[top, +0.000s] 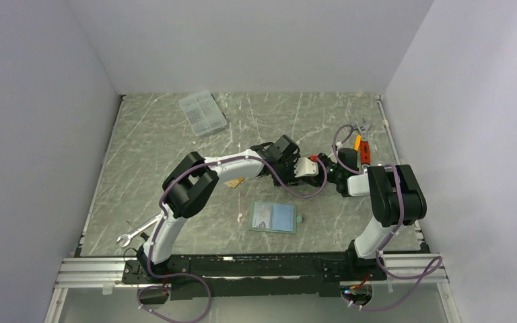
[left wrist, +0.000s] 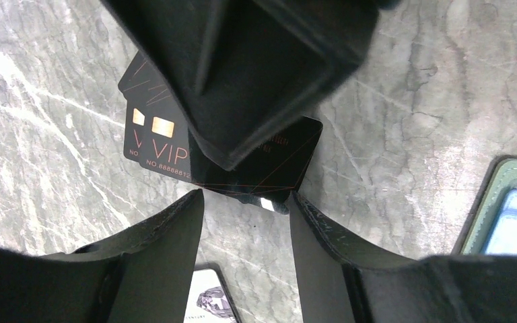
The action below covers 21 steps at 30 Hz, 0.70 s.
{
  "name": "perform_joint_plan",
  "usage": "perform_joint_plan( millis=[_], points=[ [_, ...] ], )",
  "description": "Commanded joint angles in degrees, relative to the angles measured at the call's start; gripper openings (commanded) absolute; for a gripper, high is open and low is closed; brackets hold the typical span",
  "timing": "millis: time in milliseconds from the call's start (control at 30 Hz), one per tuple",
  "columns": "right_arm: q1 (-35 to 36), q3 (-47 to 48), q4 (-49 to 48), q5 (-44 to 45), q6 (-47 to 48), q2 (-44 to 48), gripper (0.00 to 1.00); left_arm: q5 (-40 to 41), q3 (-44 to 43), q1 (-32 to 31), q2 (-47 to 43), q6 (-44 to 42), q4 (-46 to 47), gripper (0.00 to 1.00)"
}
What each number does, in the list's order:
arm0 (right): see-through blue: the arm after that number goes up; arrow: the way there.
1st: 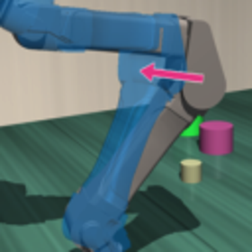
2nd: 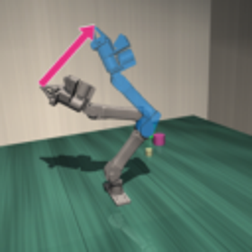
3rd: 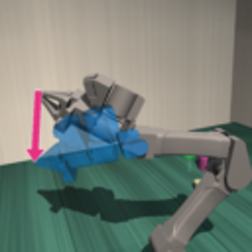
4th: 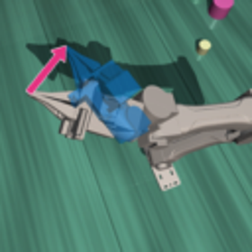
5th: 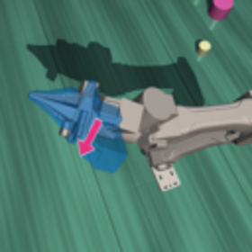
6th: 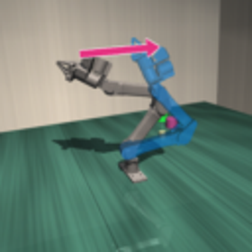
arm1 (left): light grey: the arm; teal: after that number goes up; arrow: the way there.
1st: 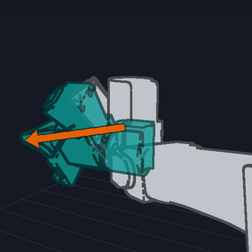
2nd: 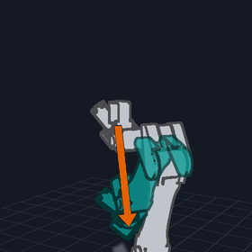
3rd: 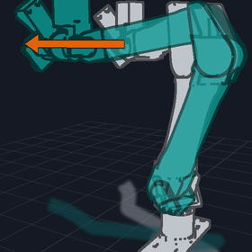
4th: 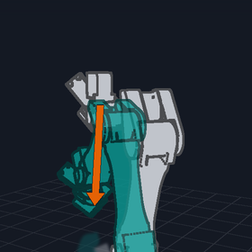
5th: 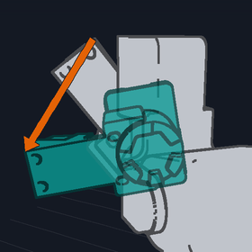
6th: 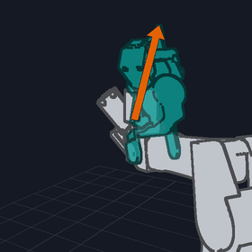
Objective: Put the credit cards into the card holder
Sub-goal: Pick up the credit card from the center of the board.
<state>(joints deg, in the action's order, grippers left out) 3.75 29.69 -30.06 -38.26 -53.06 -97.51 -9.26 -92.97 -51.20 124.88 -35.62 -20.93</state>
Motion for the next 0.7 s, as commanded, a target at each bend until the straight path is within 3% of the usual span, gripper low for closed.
perform_joint_plan(
  millis=[0,667],
  points=[
    [-1.5,3.4,1.8,-0.1,3.9,2.8,0.34,1.3,2.0,0.3,0.2,-1.5,-0.5,0.56],
    [-2.5,6.5,-2.8,1.9,4.8,-6.5,0.37,1.1,3.3,0.3,-0.2,-2.9,-0.7,0.54]
  ],
)
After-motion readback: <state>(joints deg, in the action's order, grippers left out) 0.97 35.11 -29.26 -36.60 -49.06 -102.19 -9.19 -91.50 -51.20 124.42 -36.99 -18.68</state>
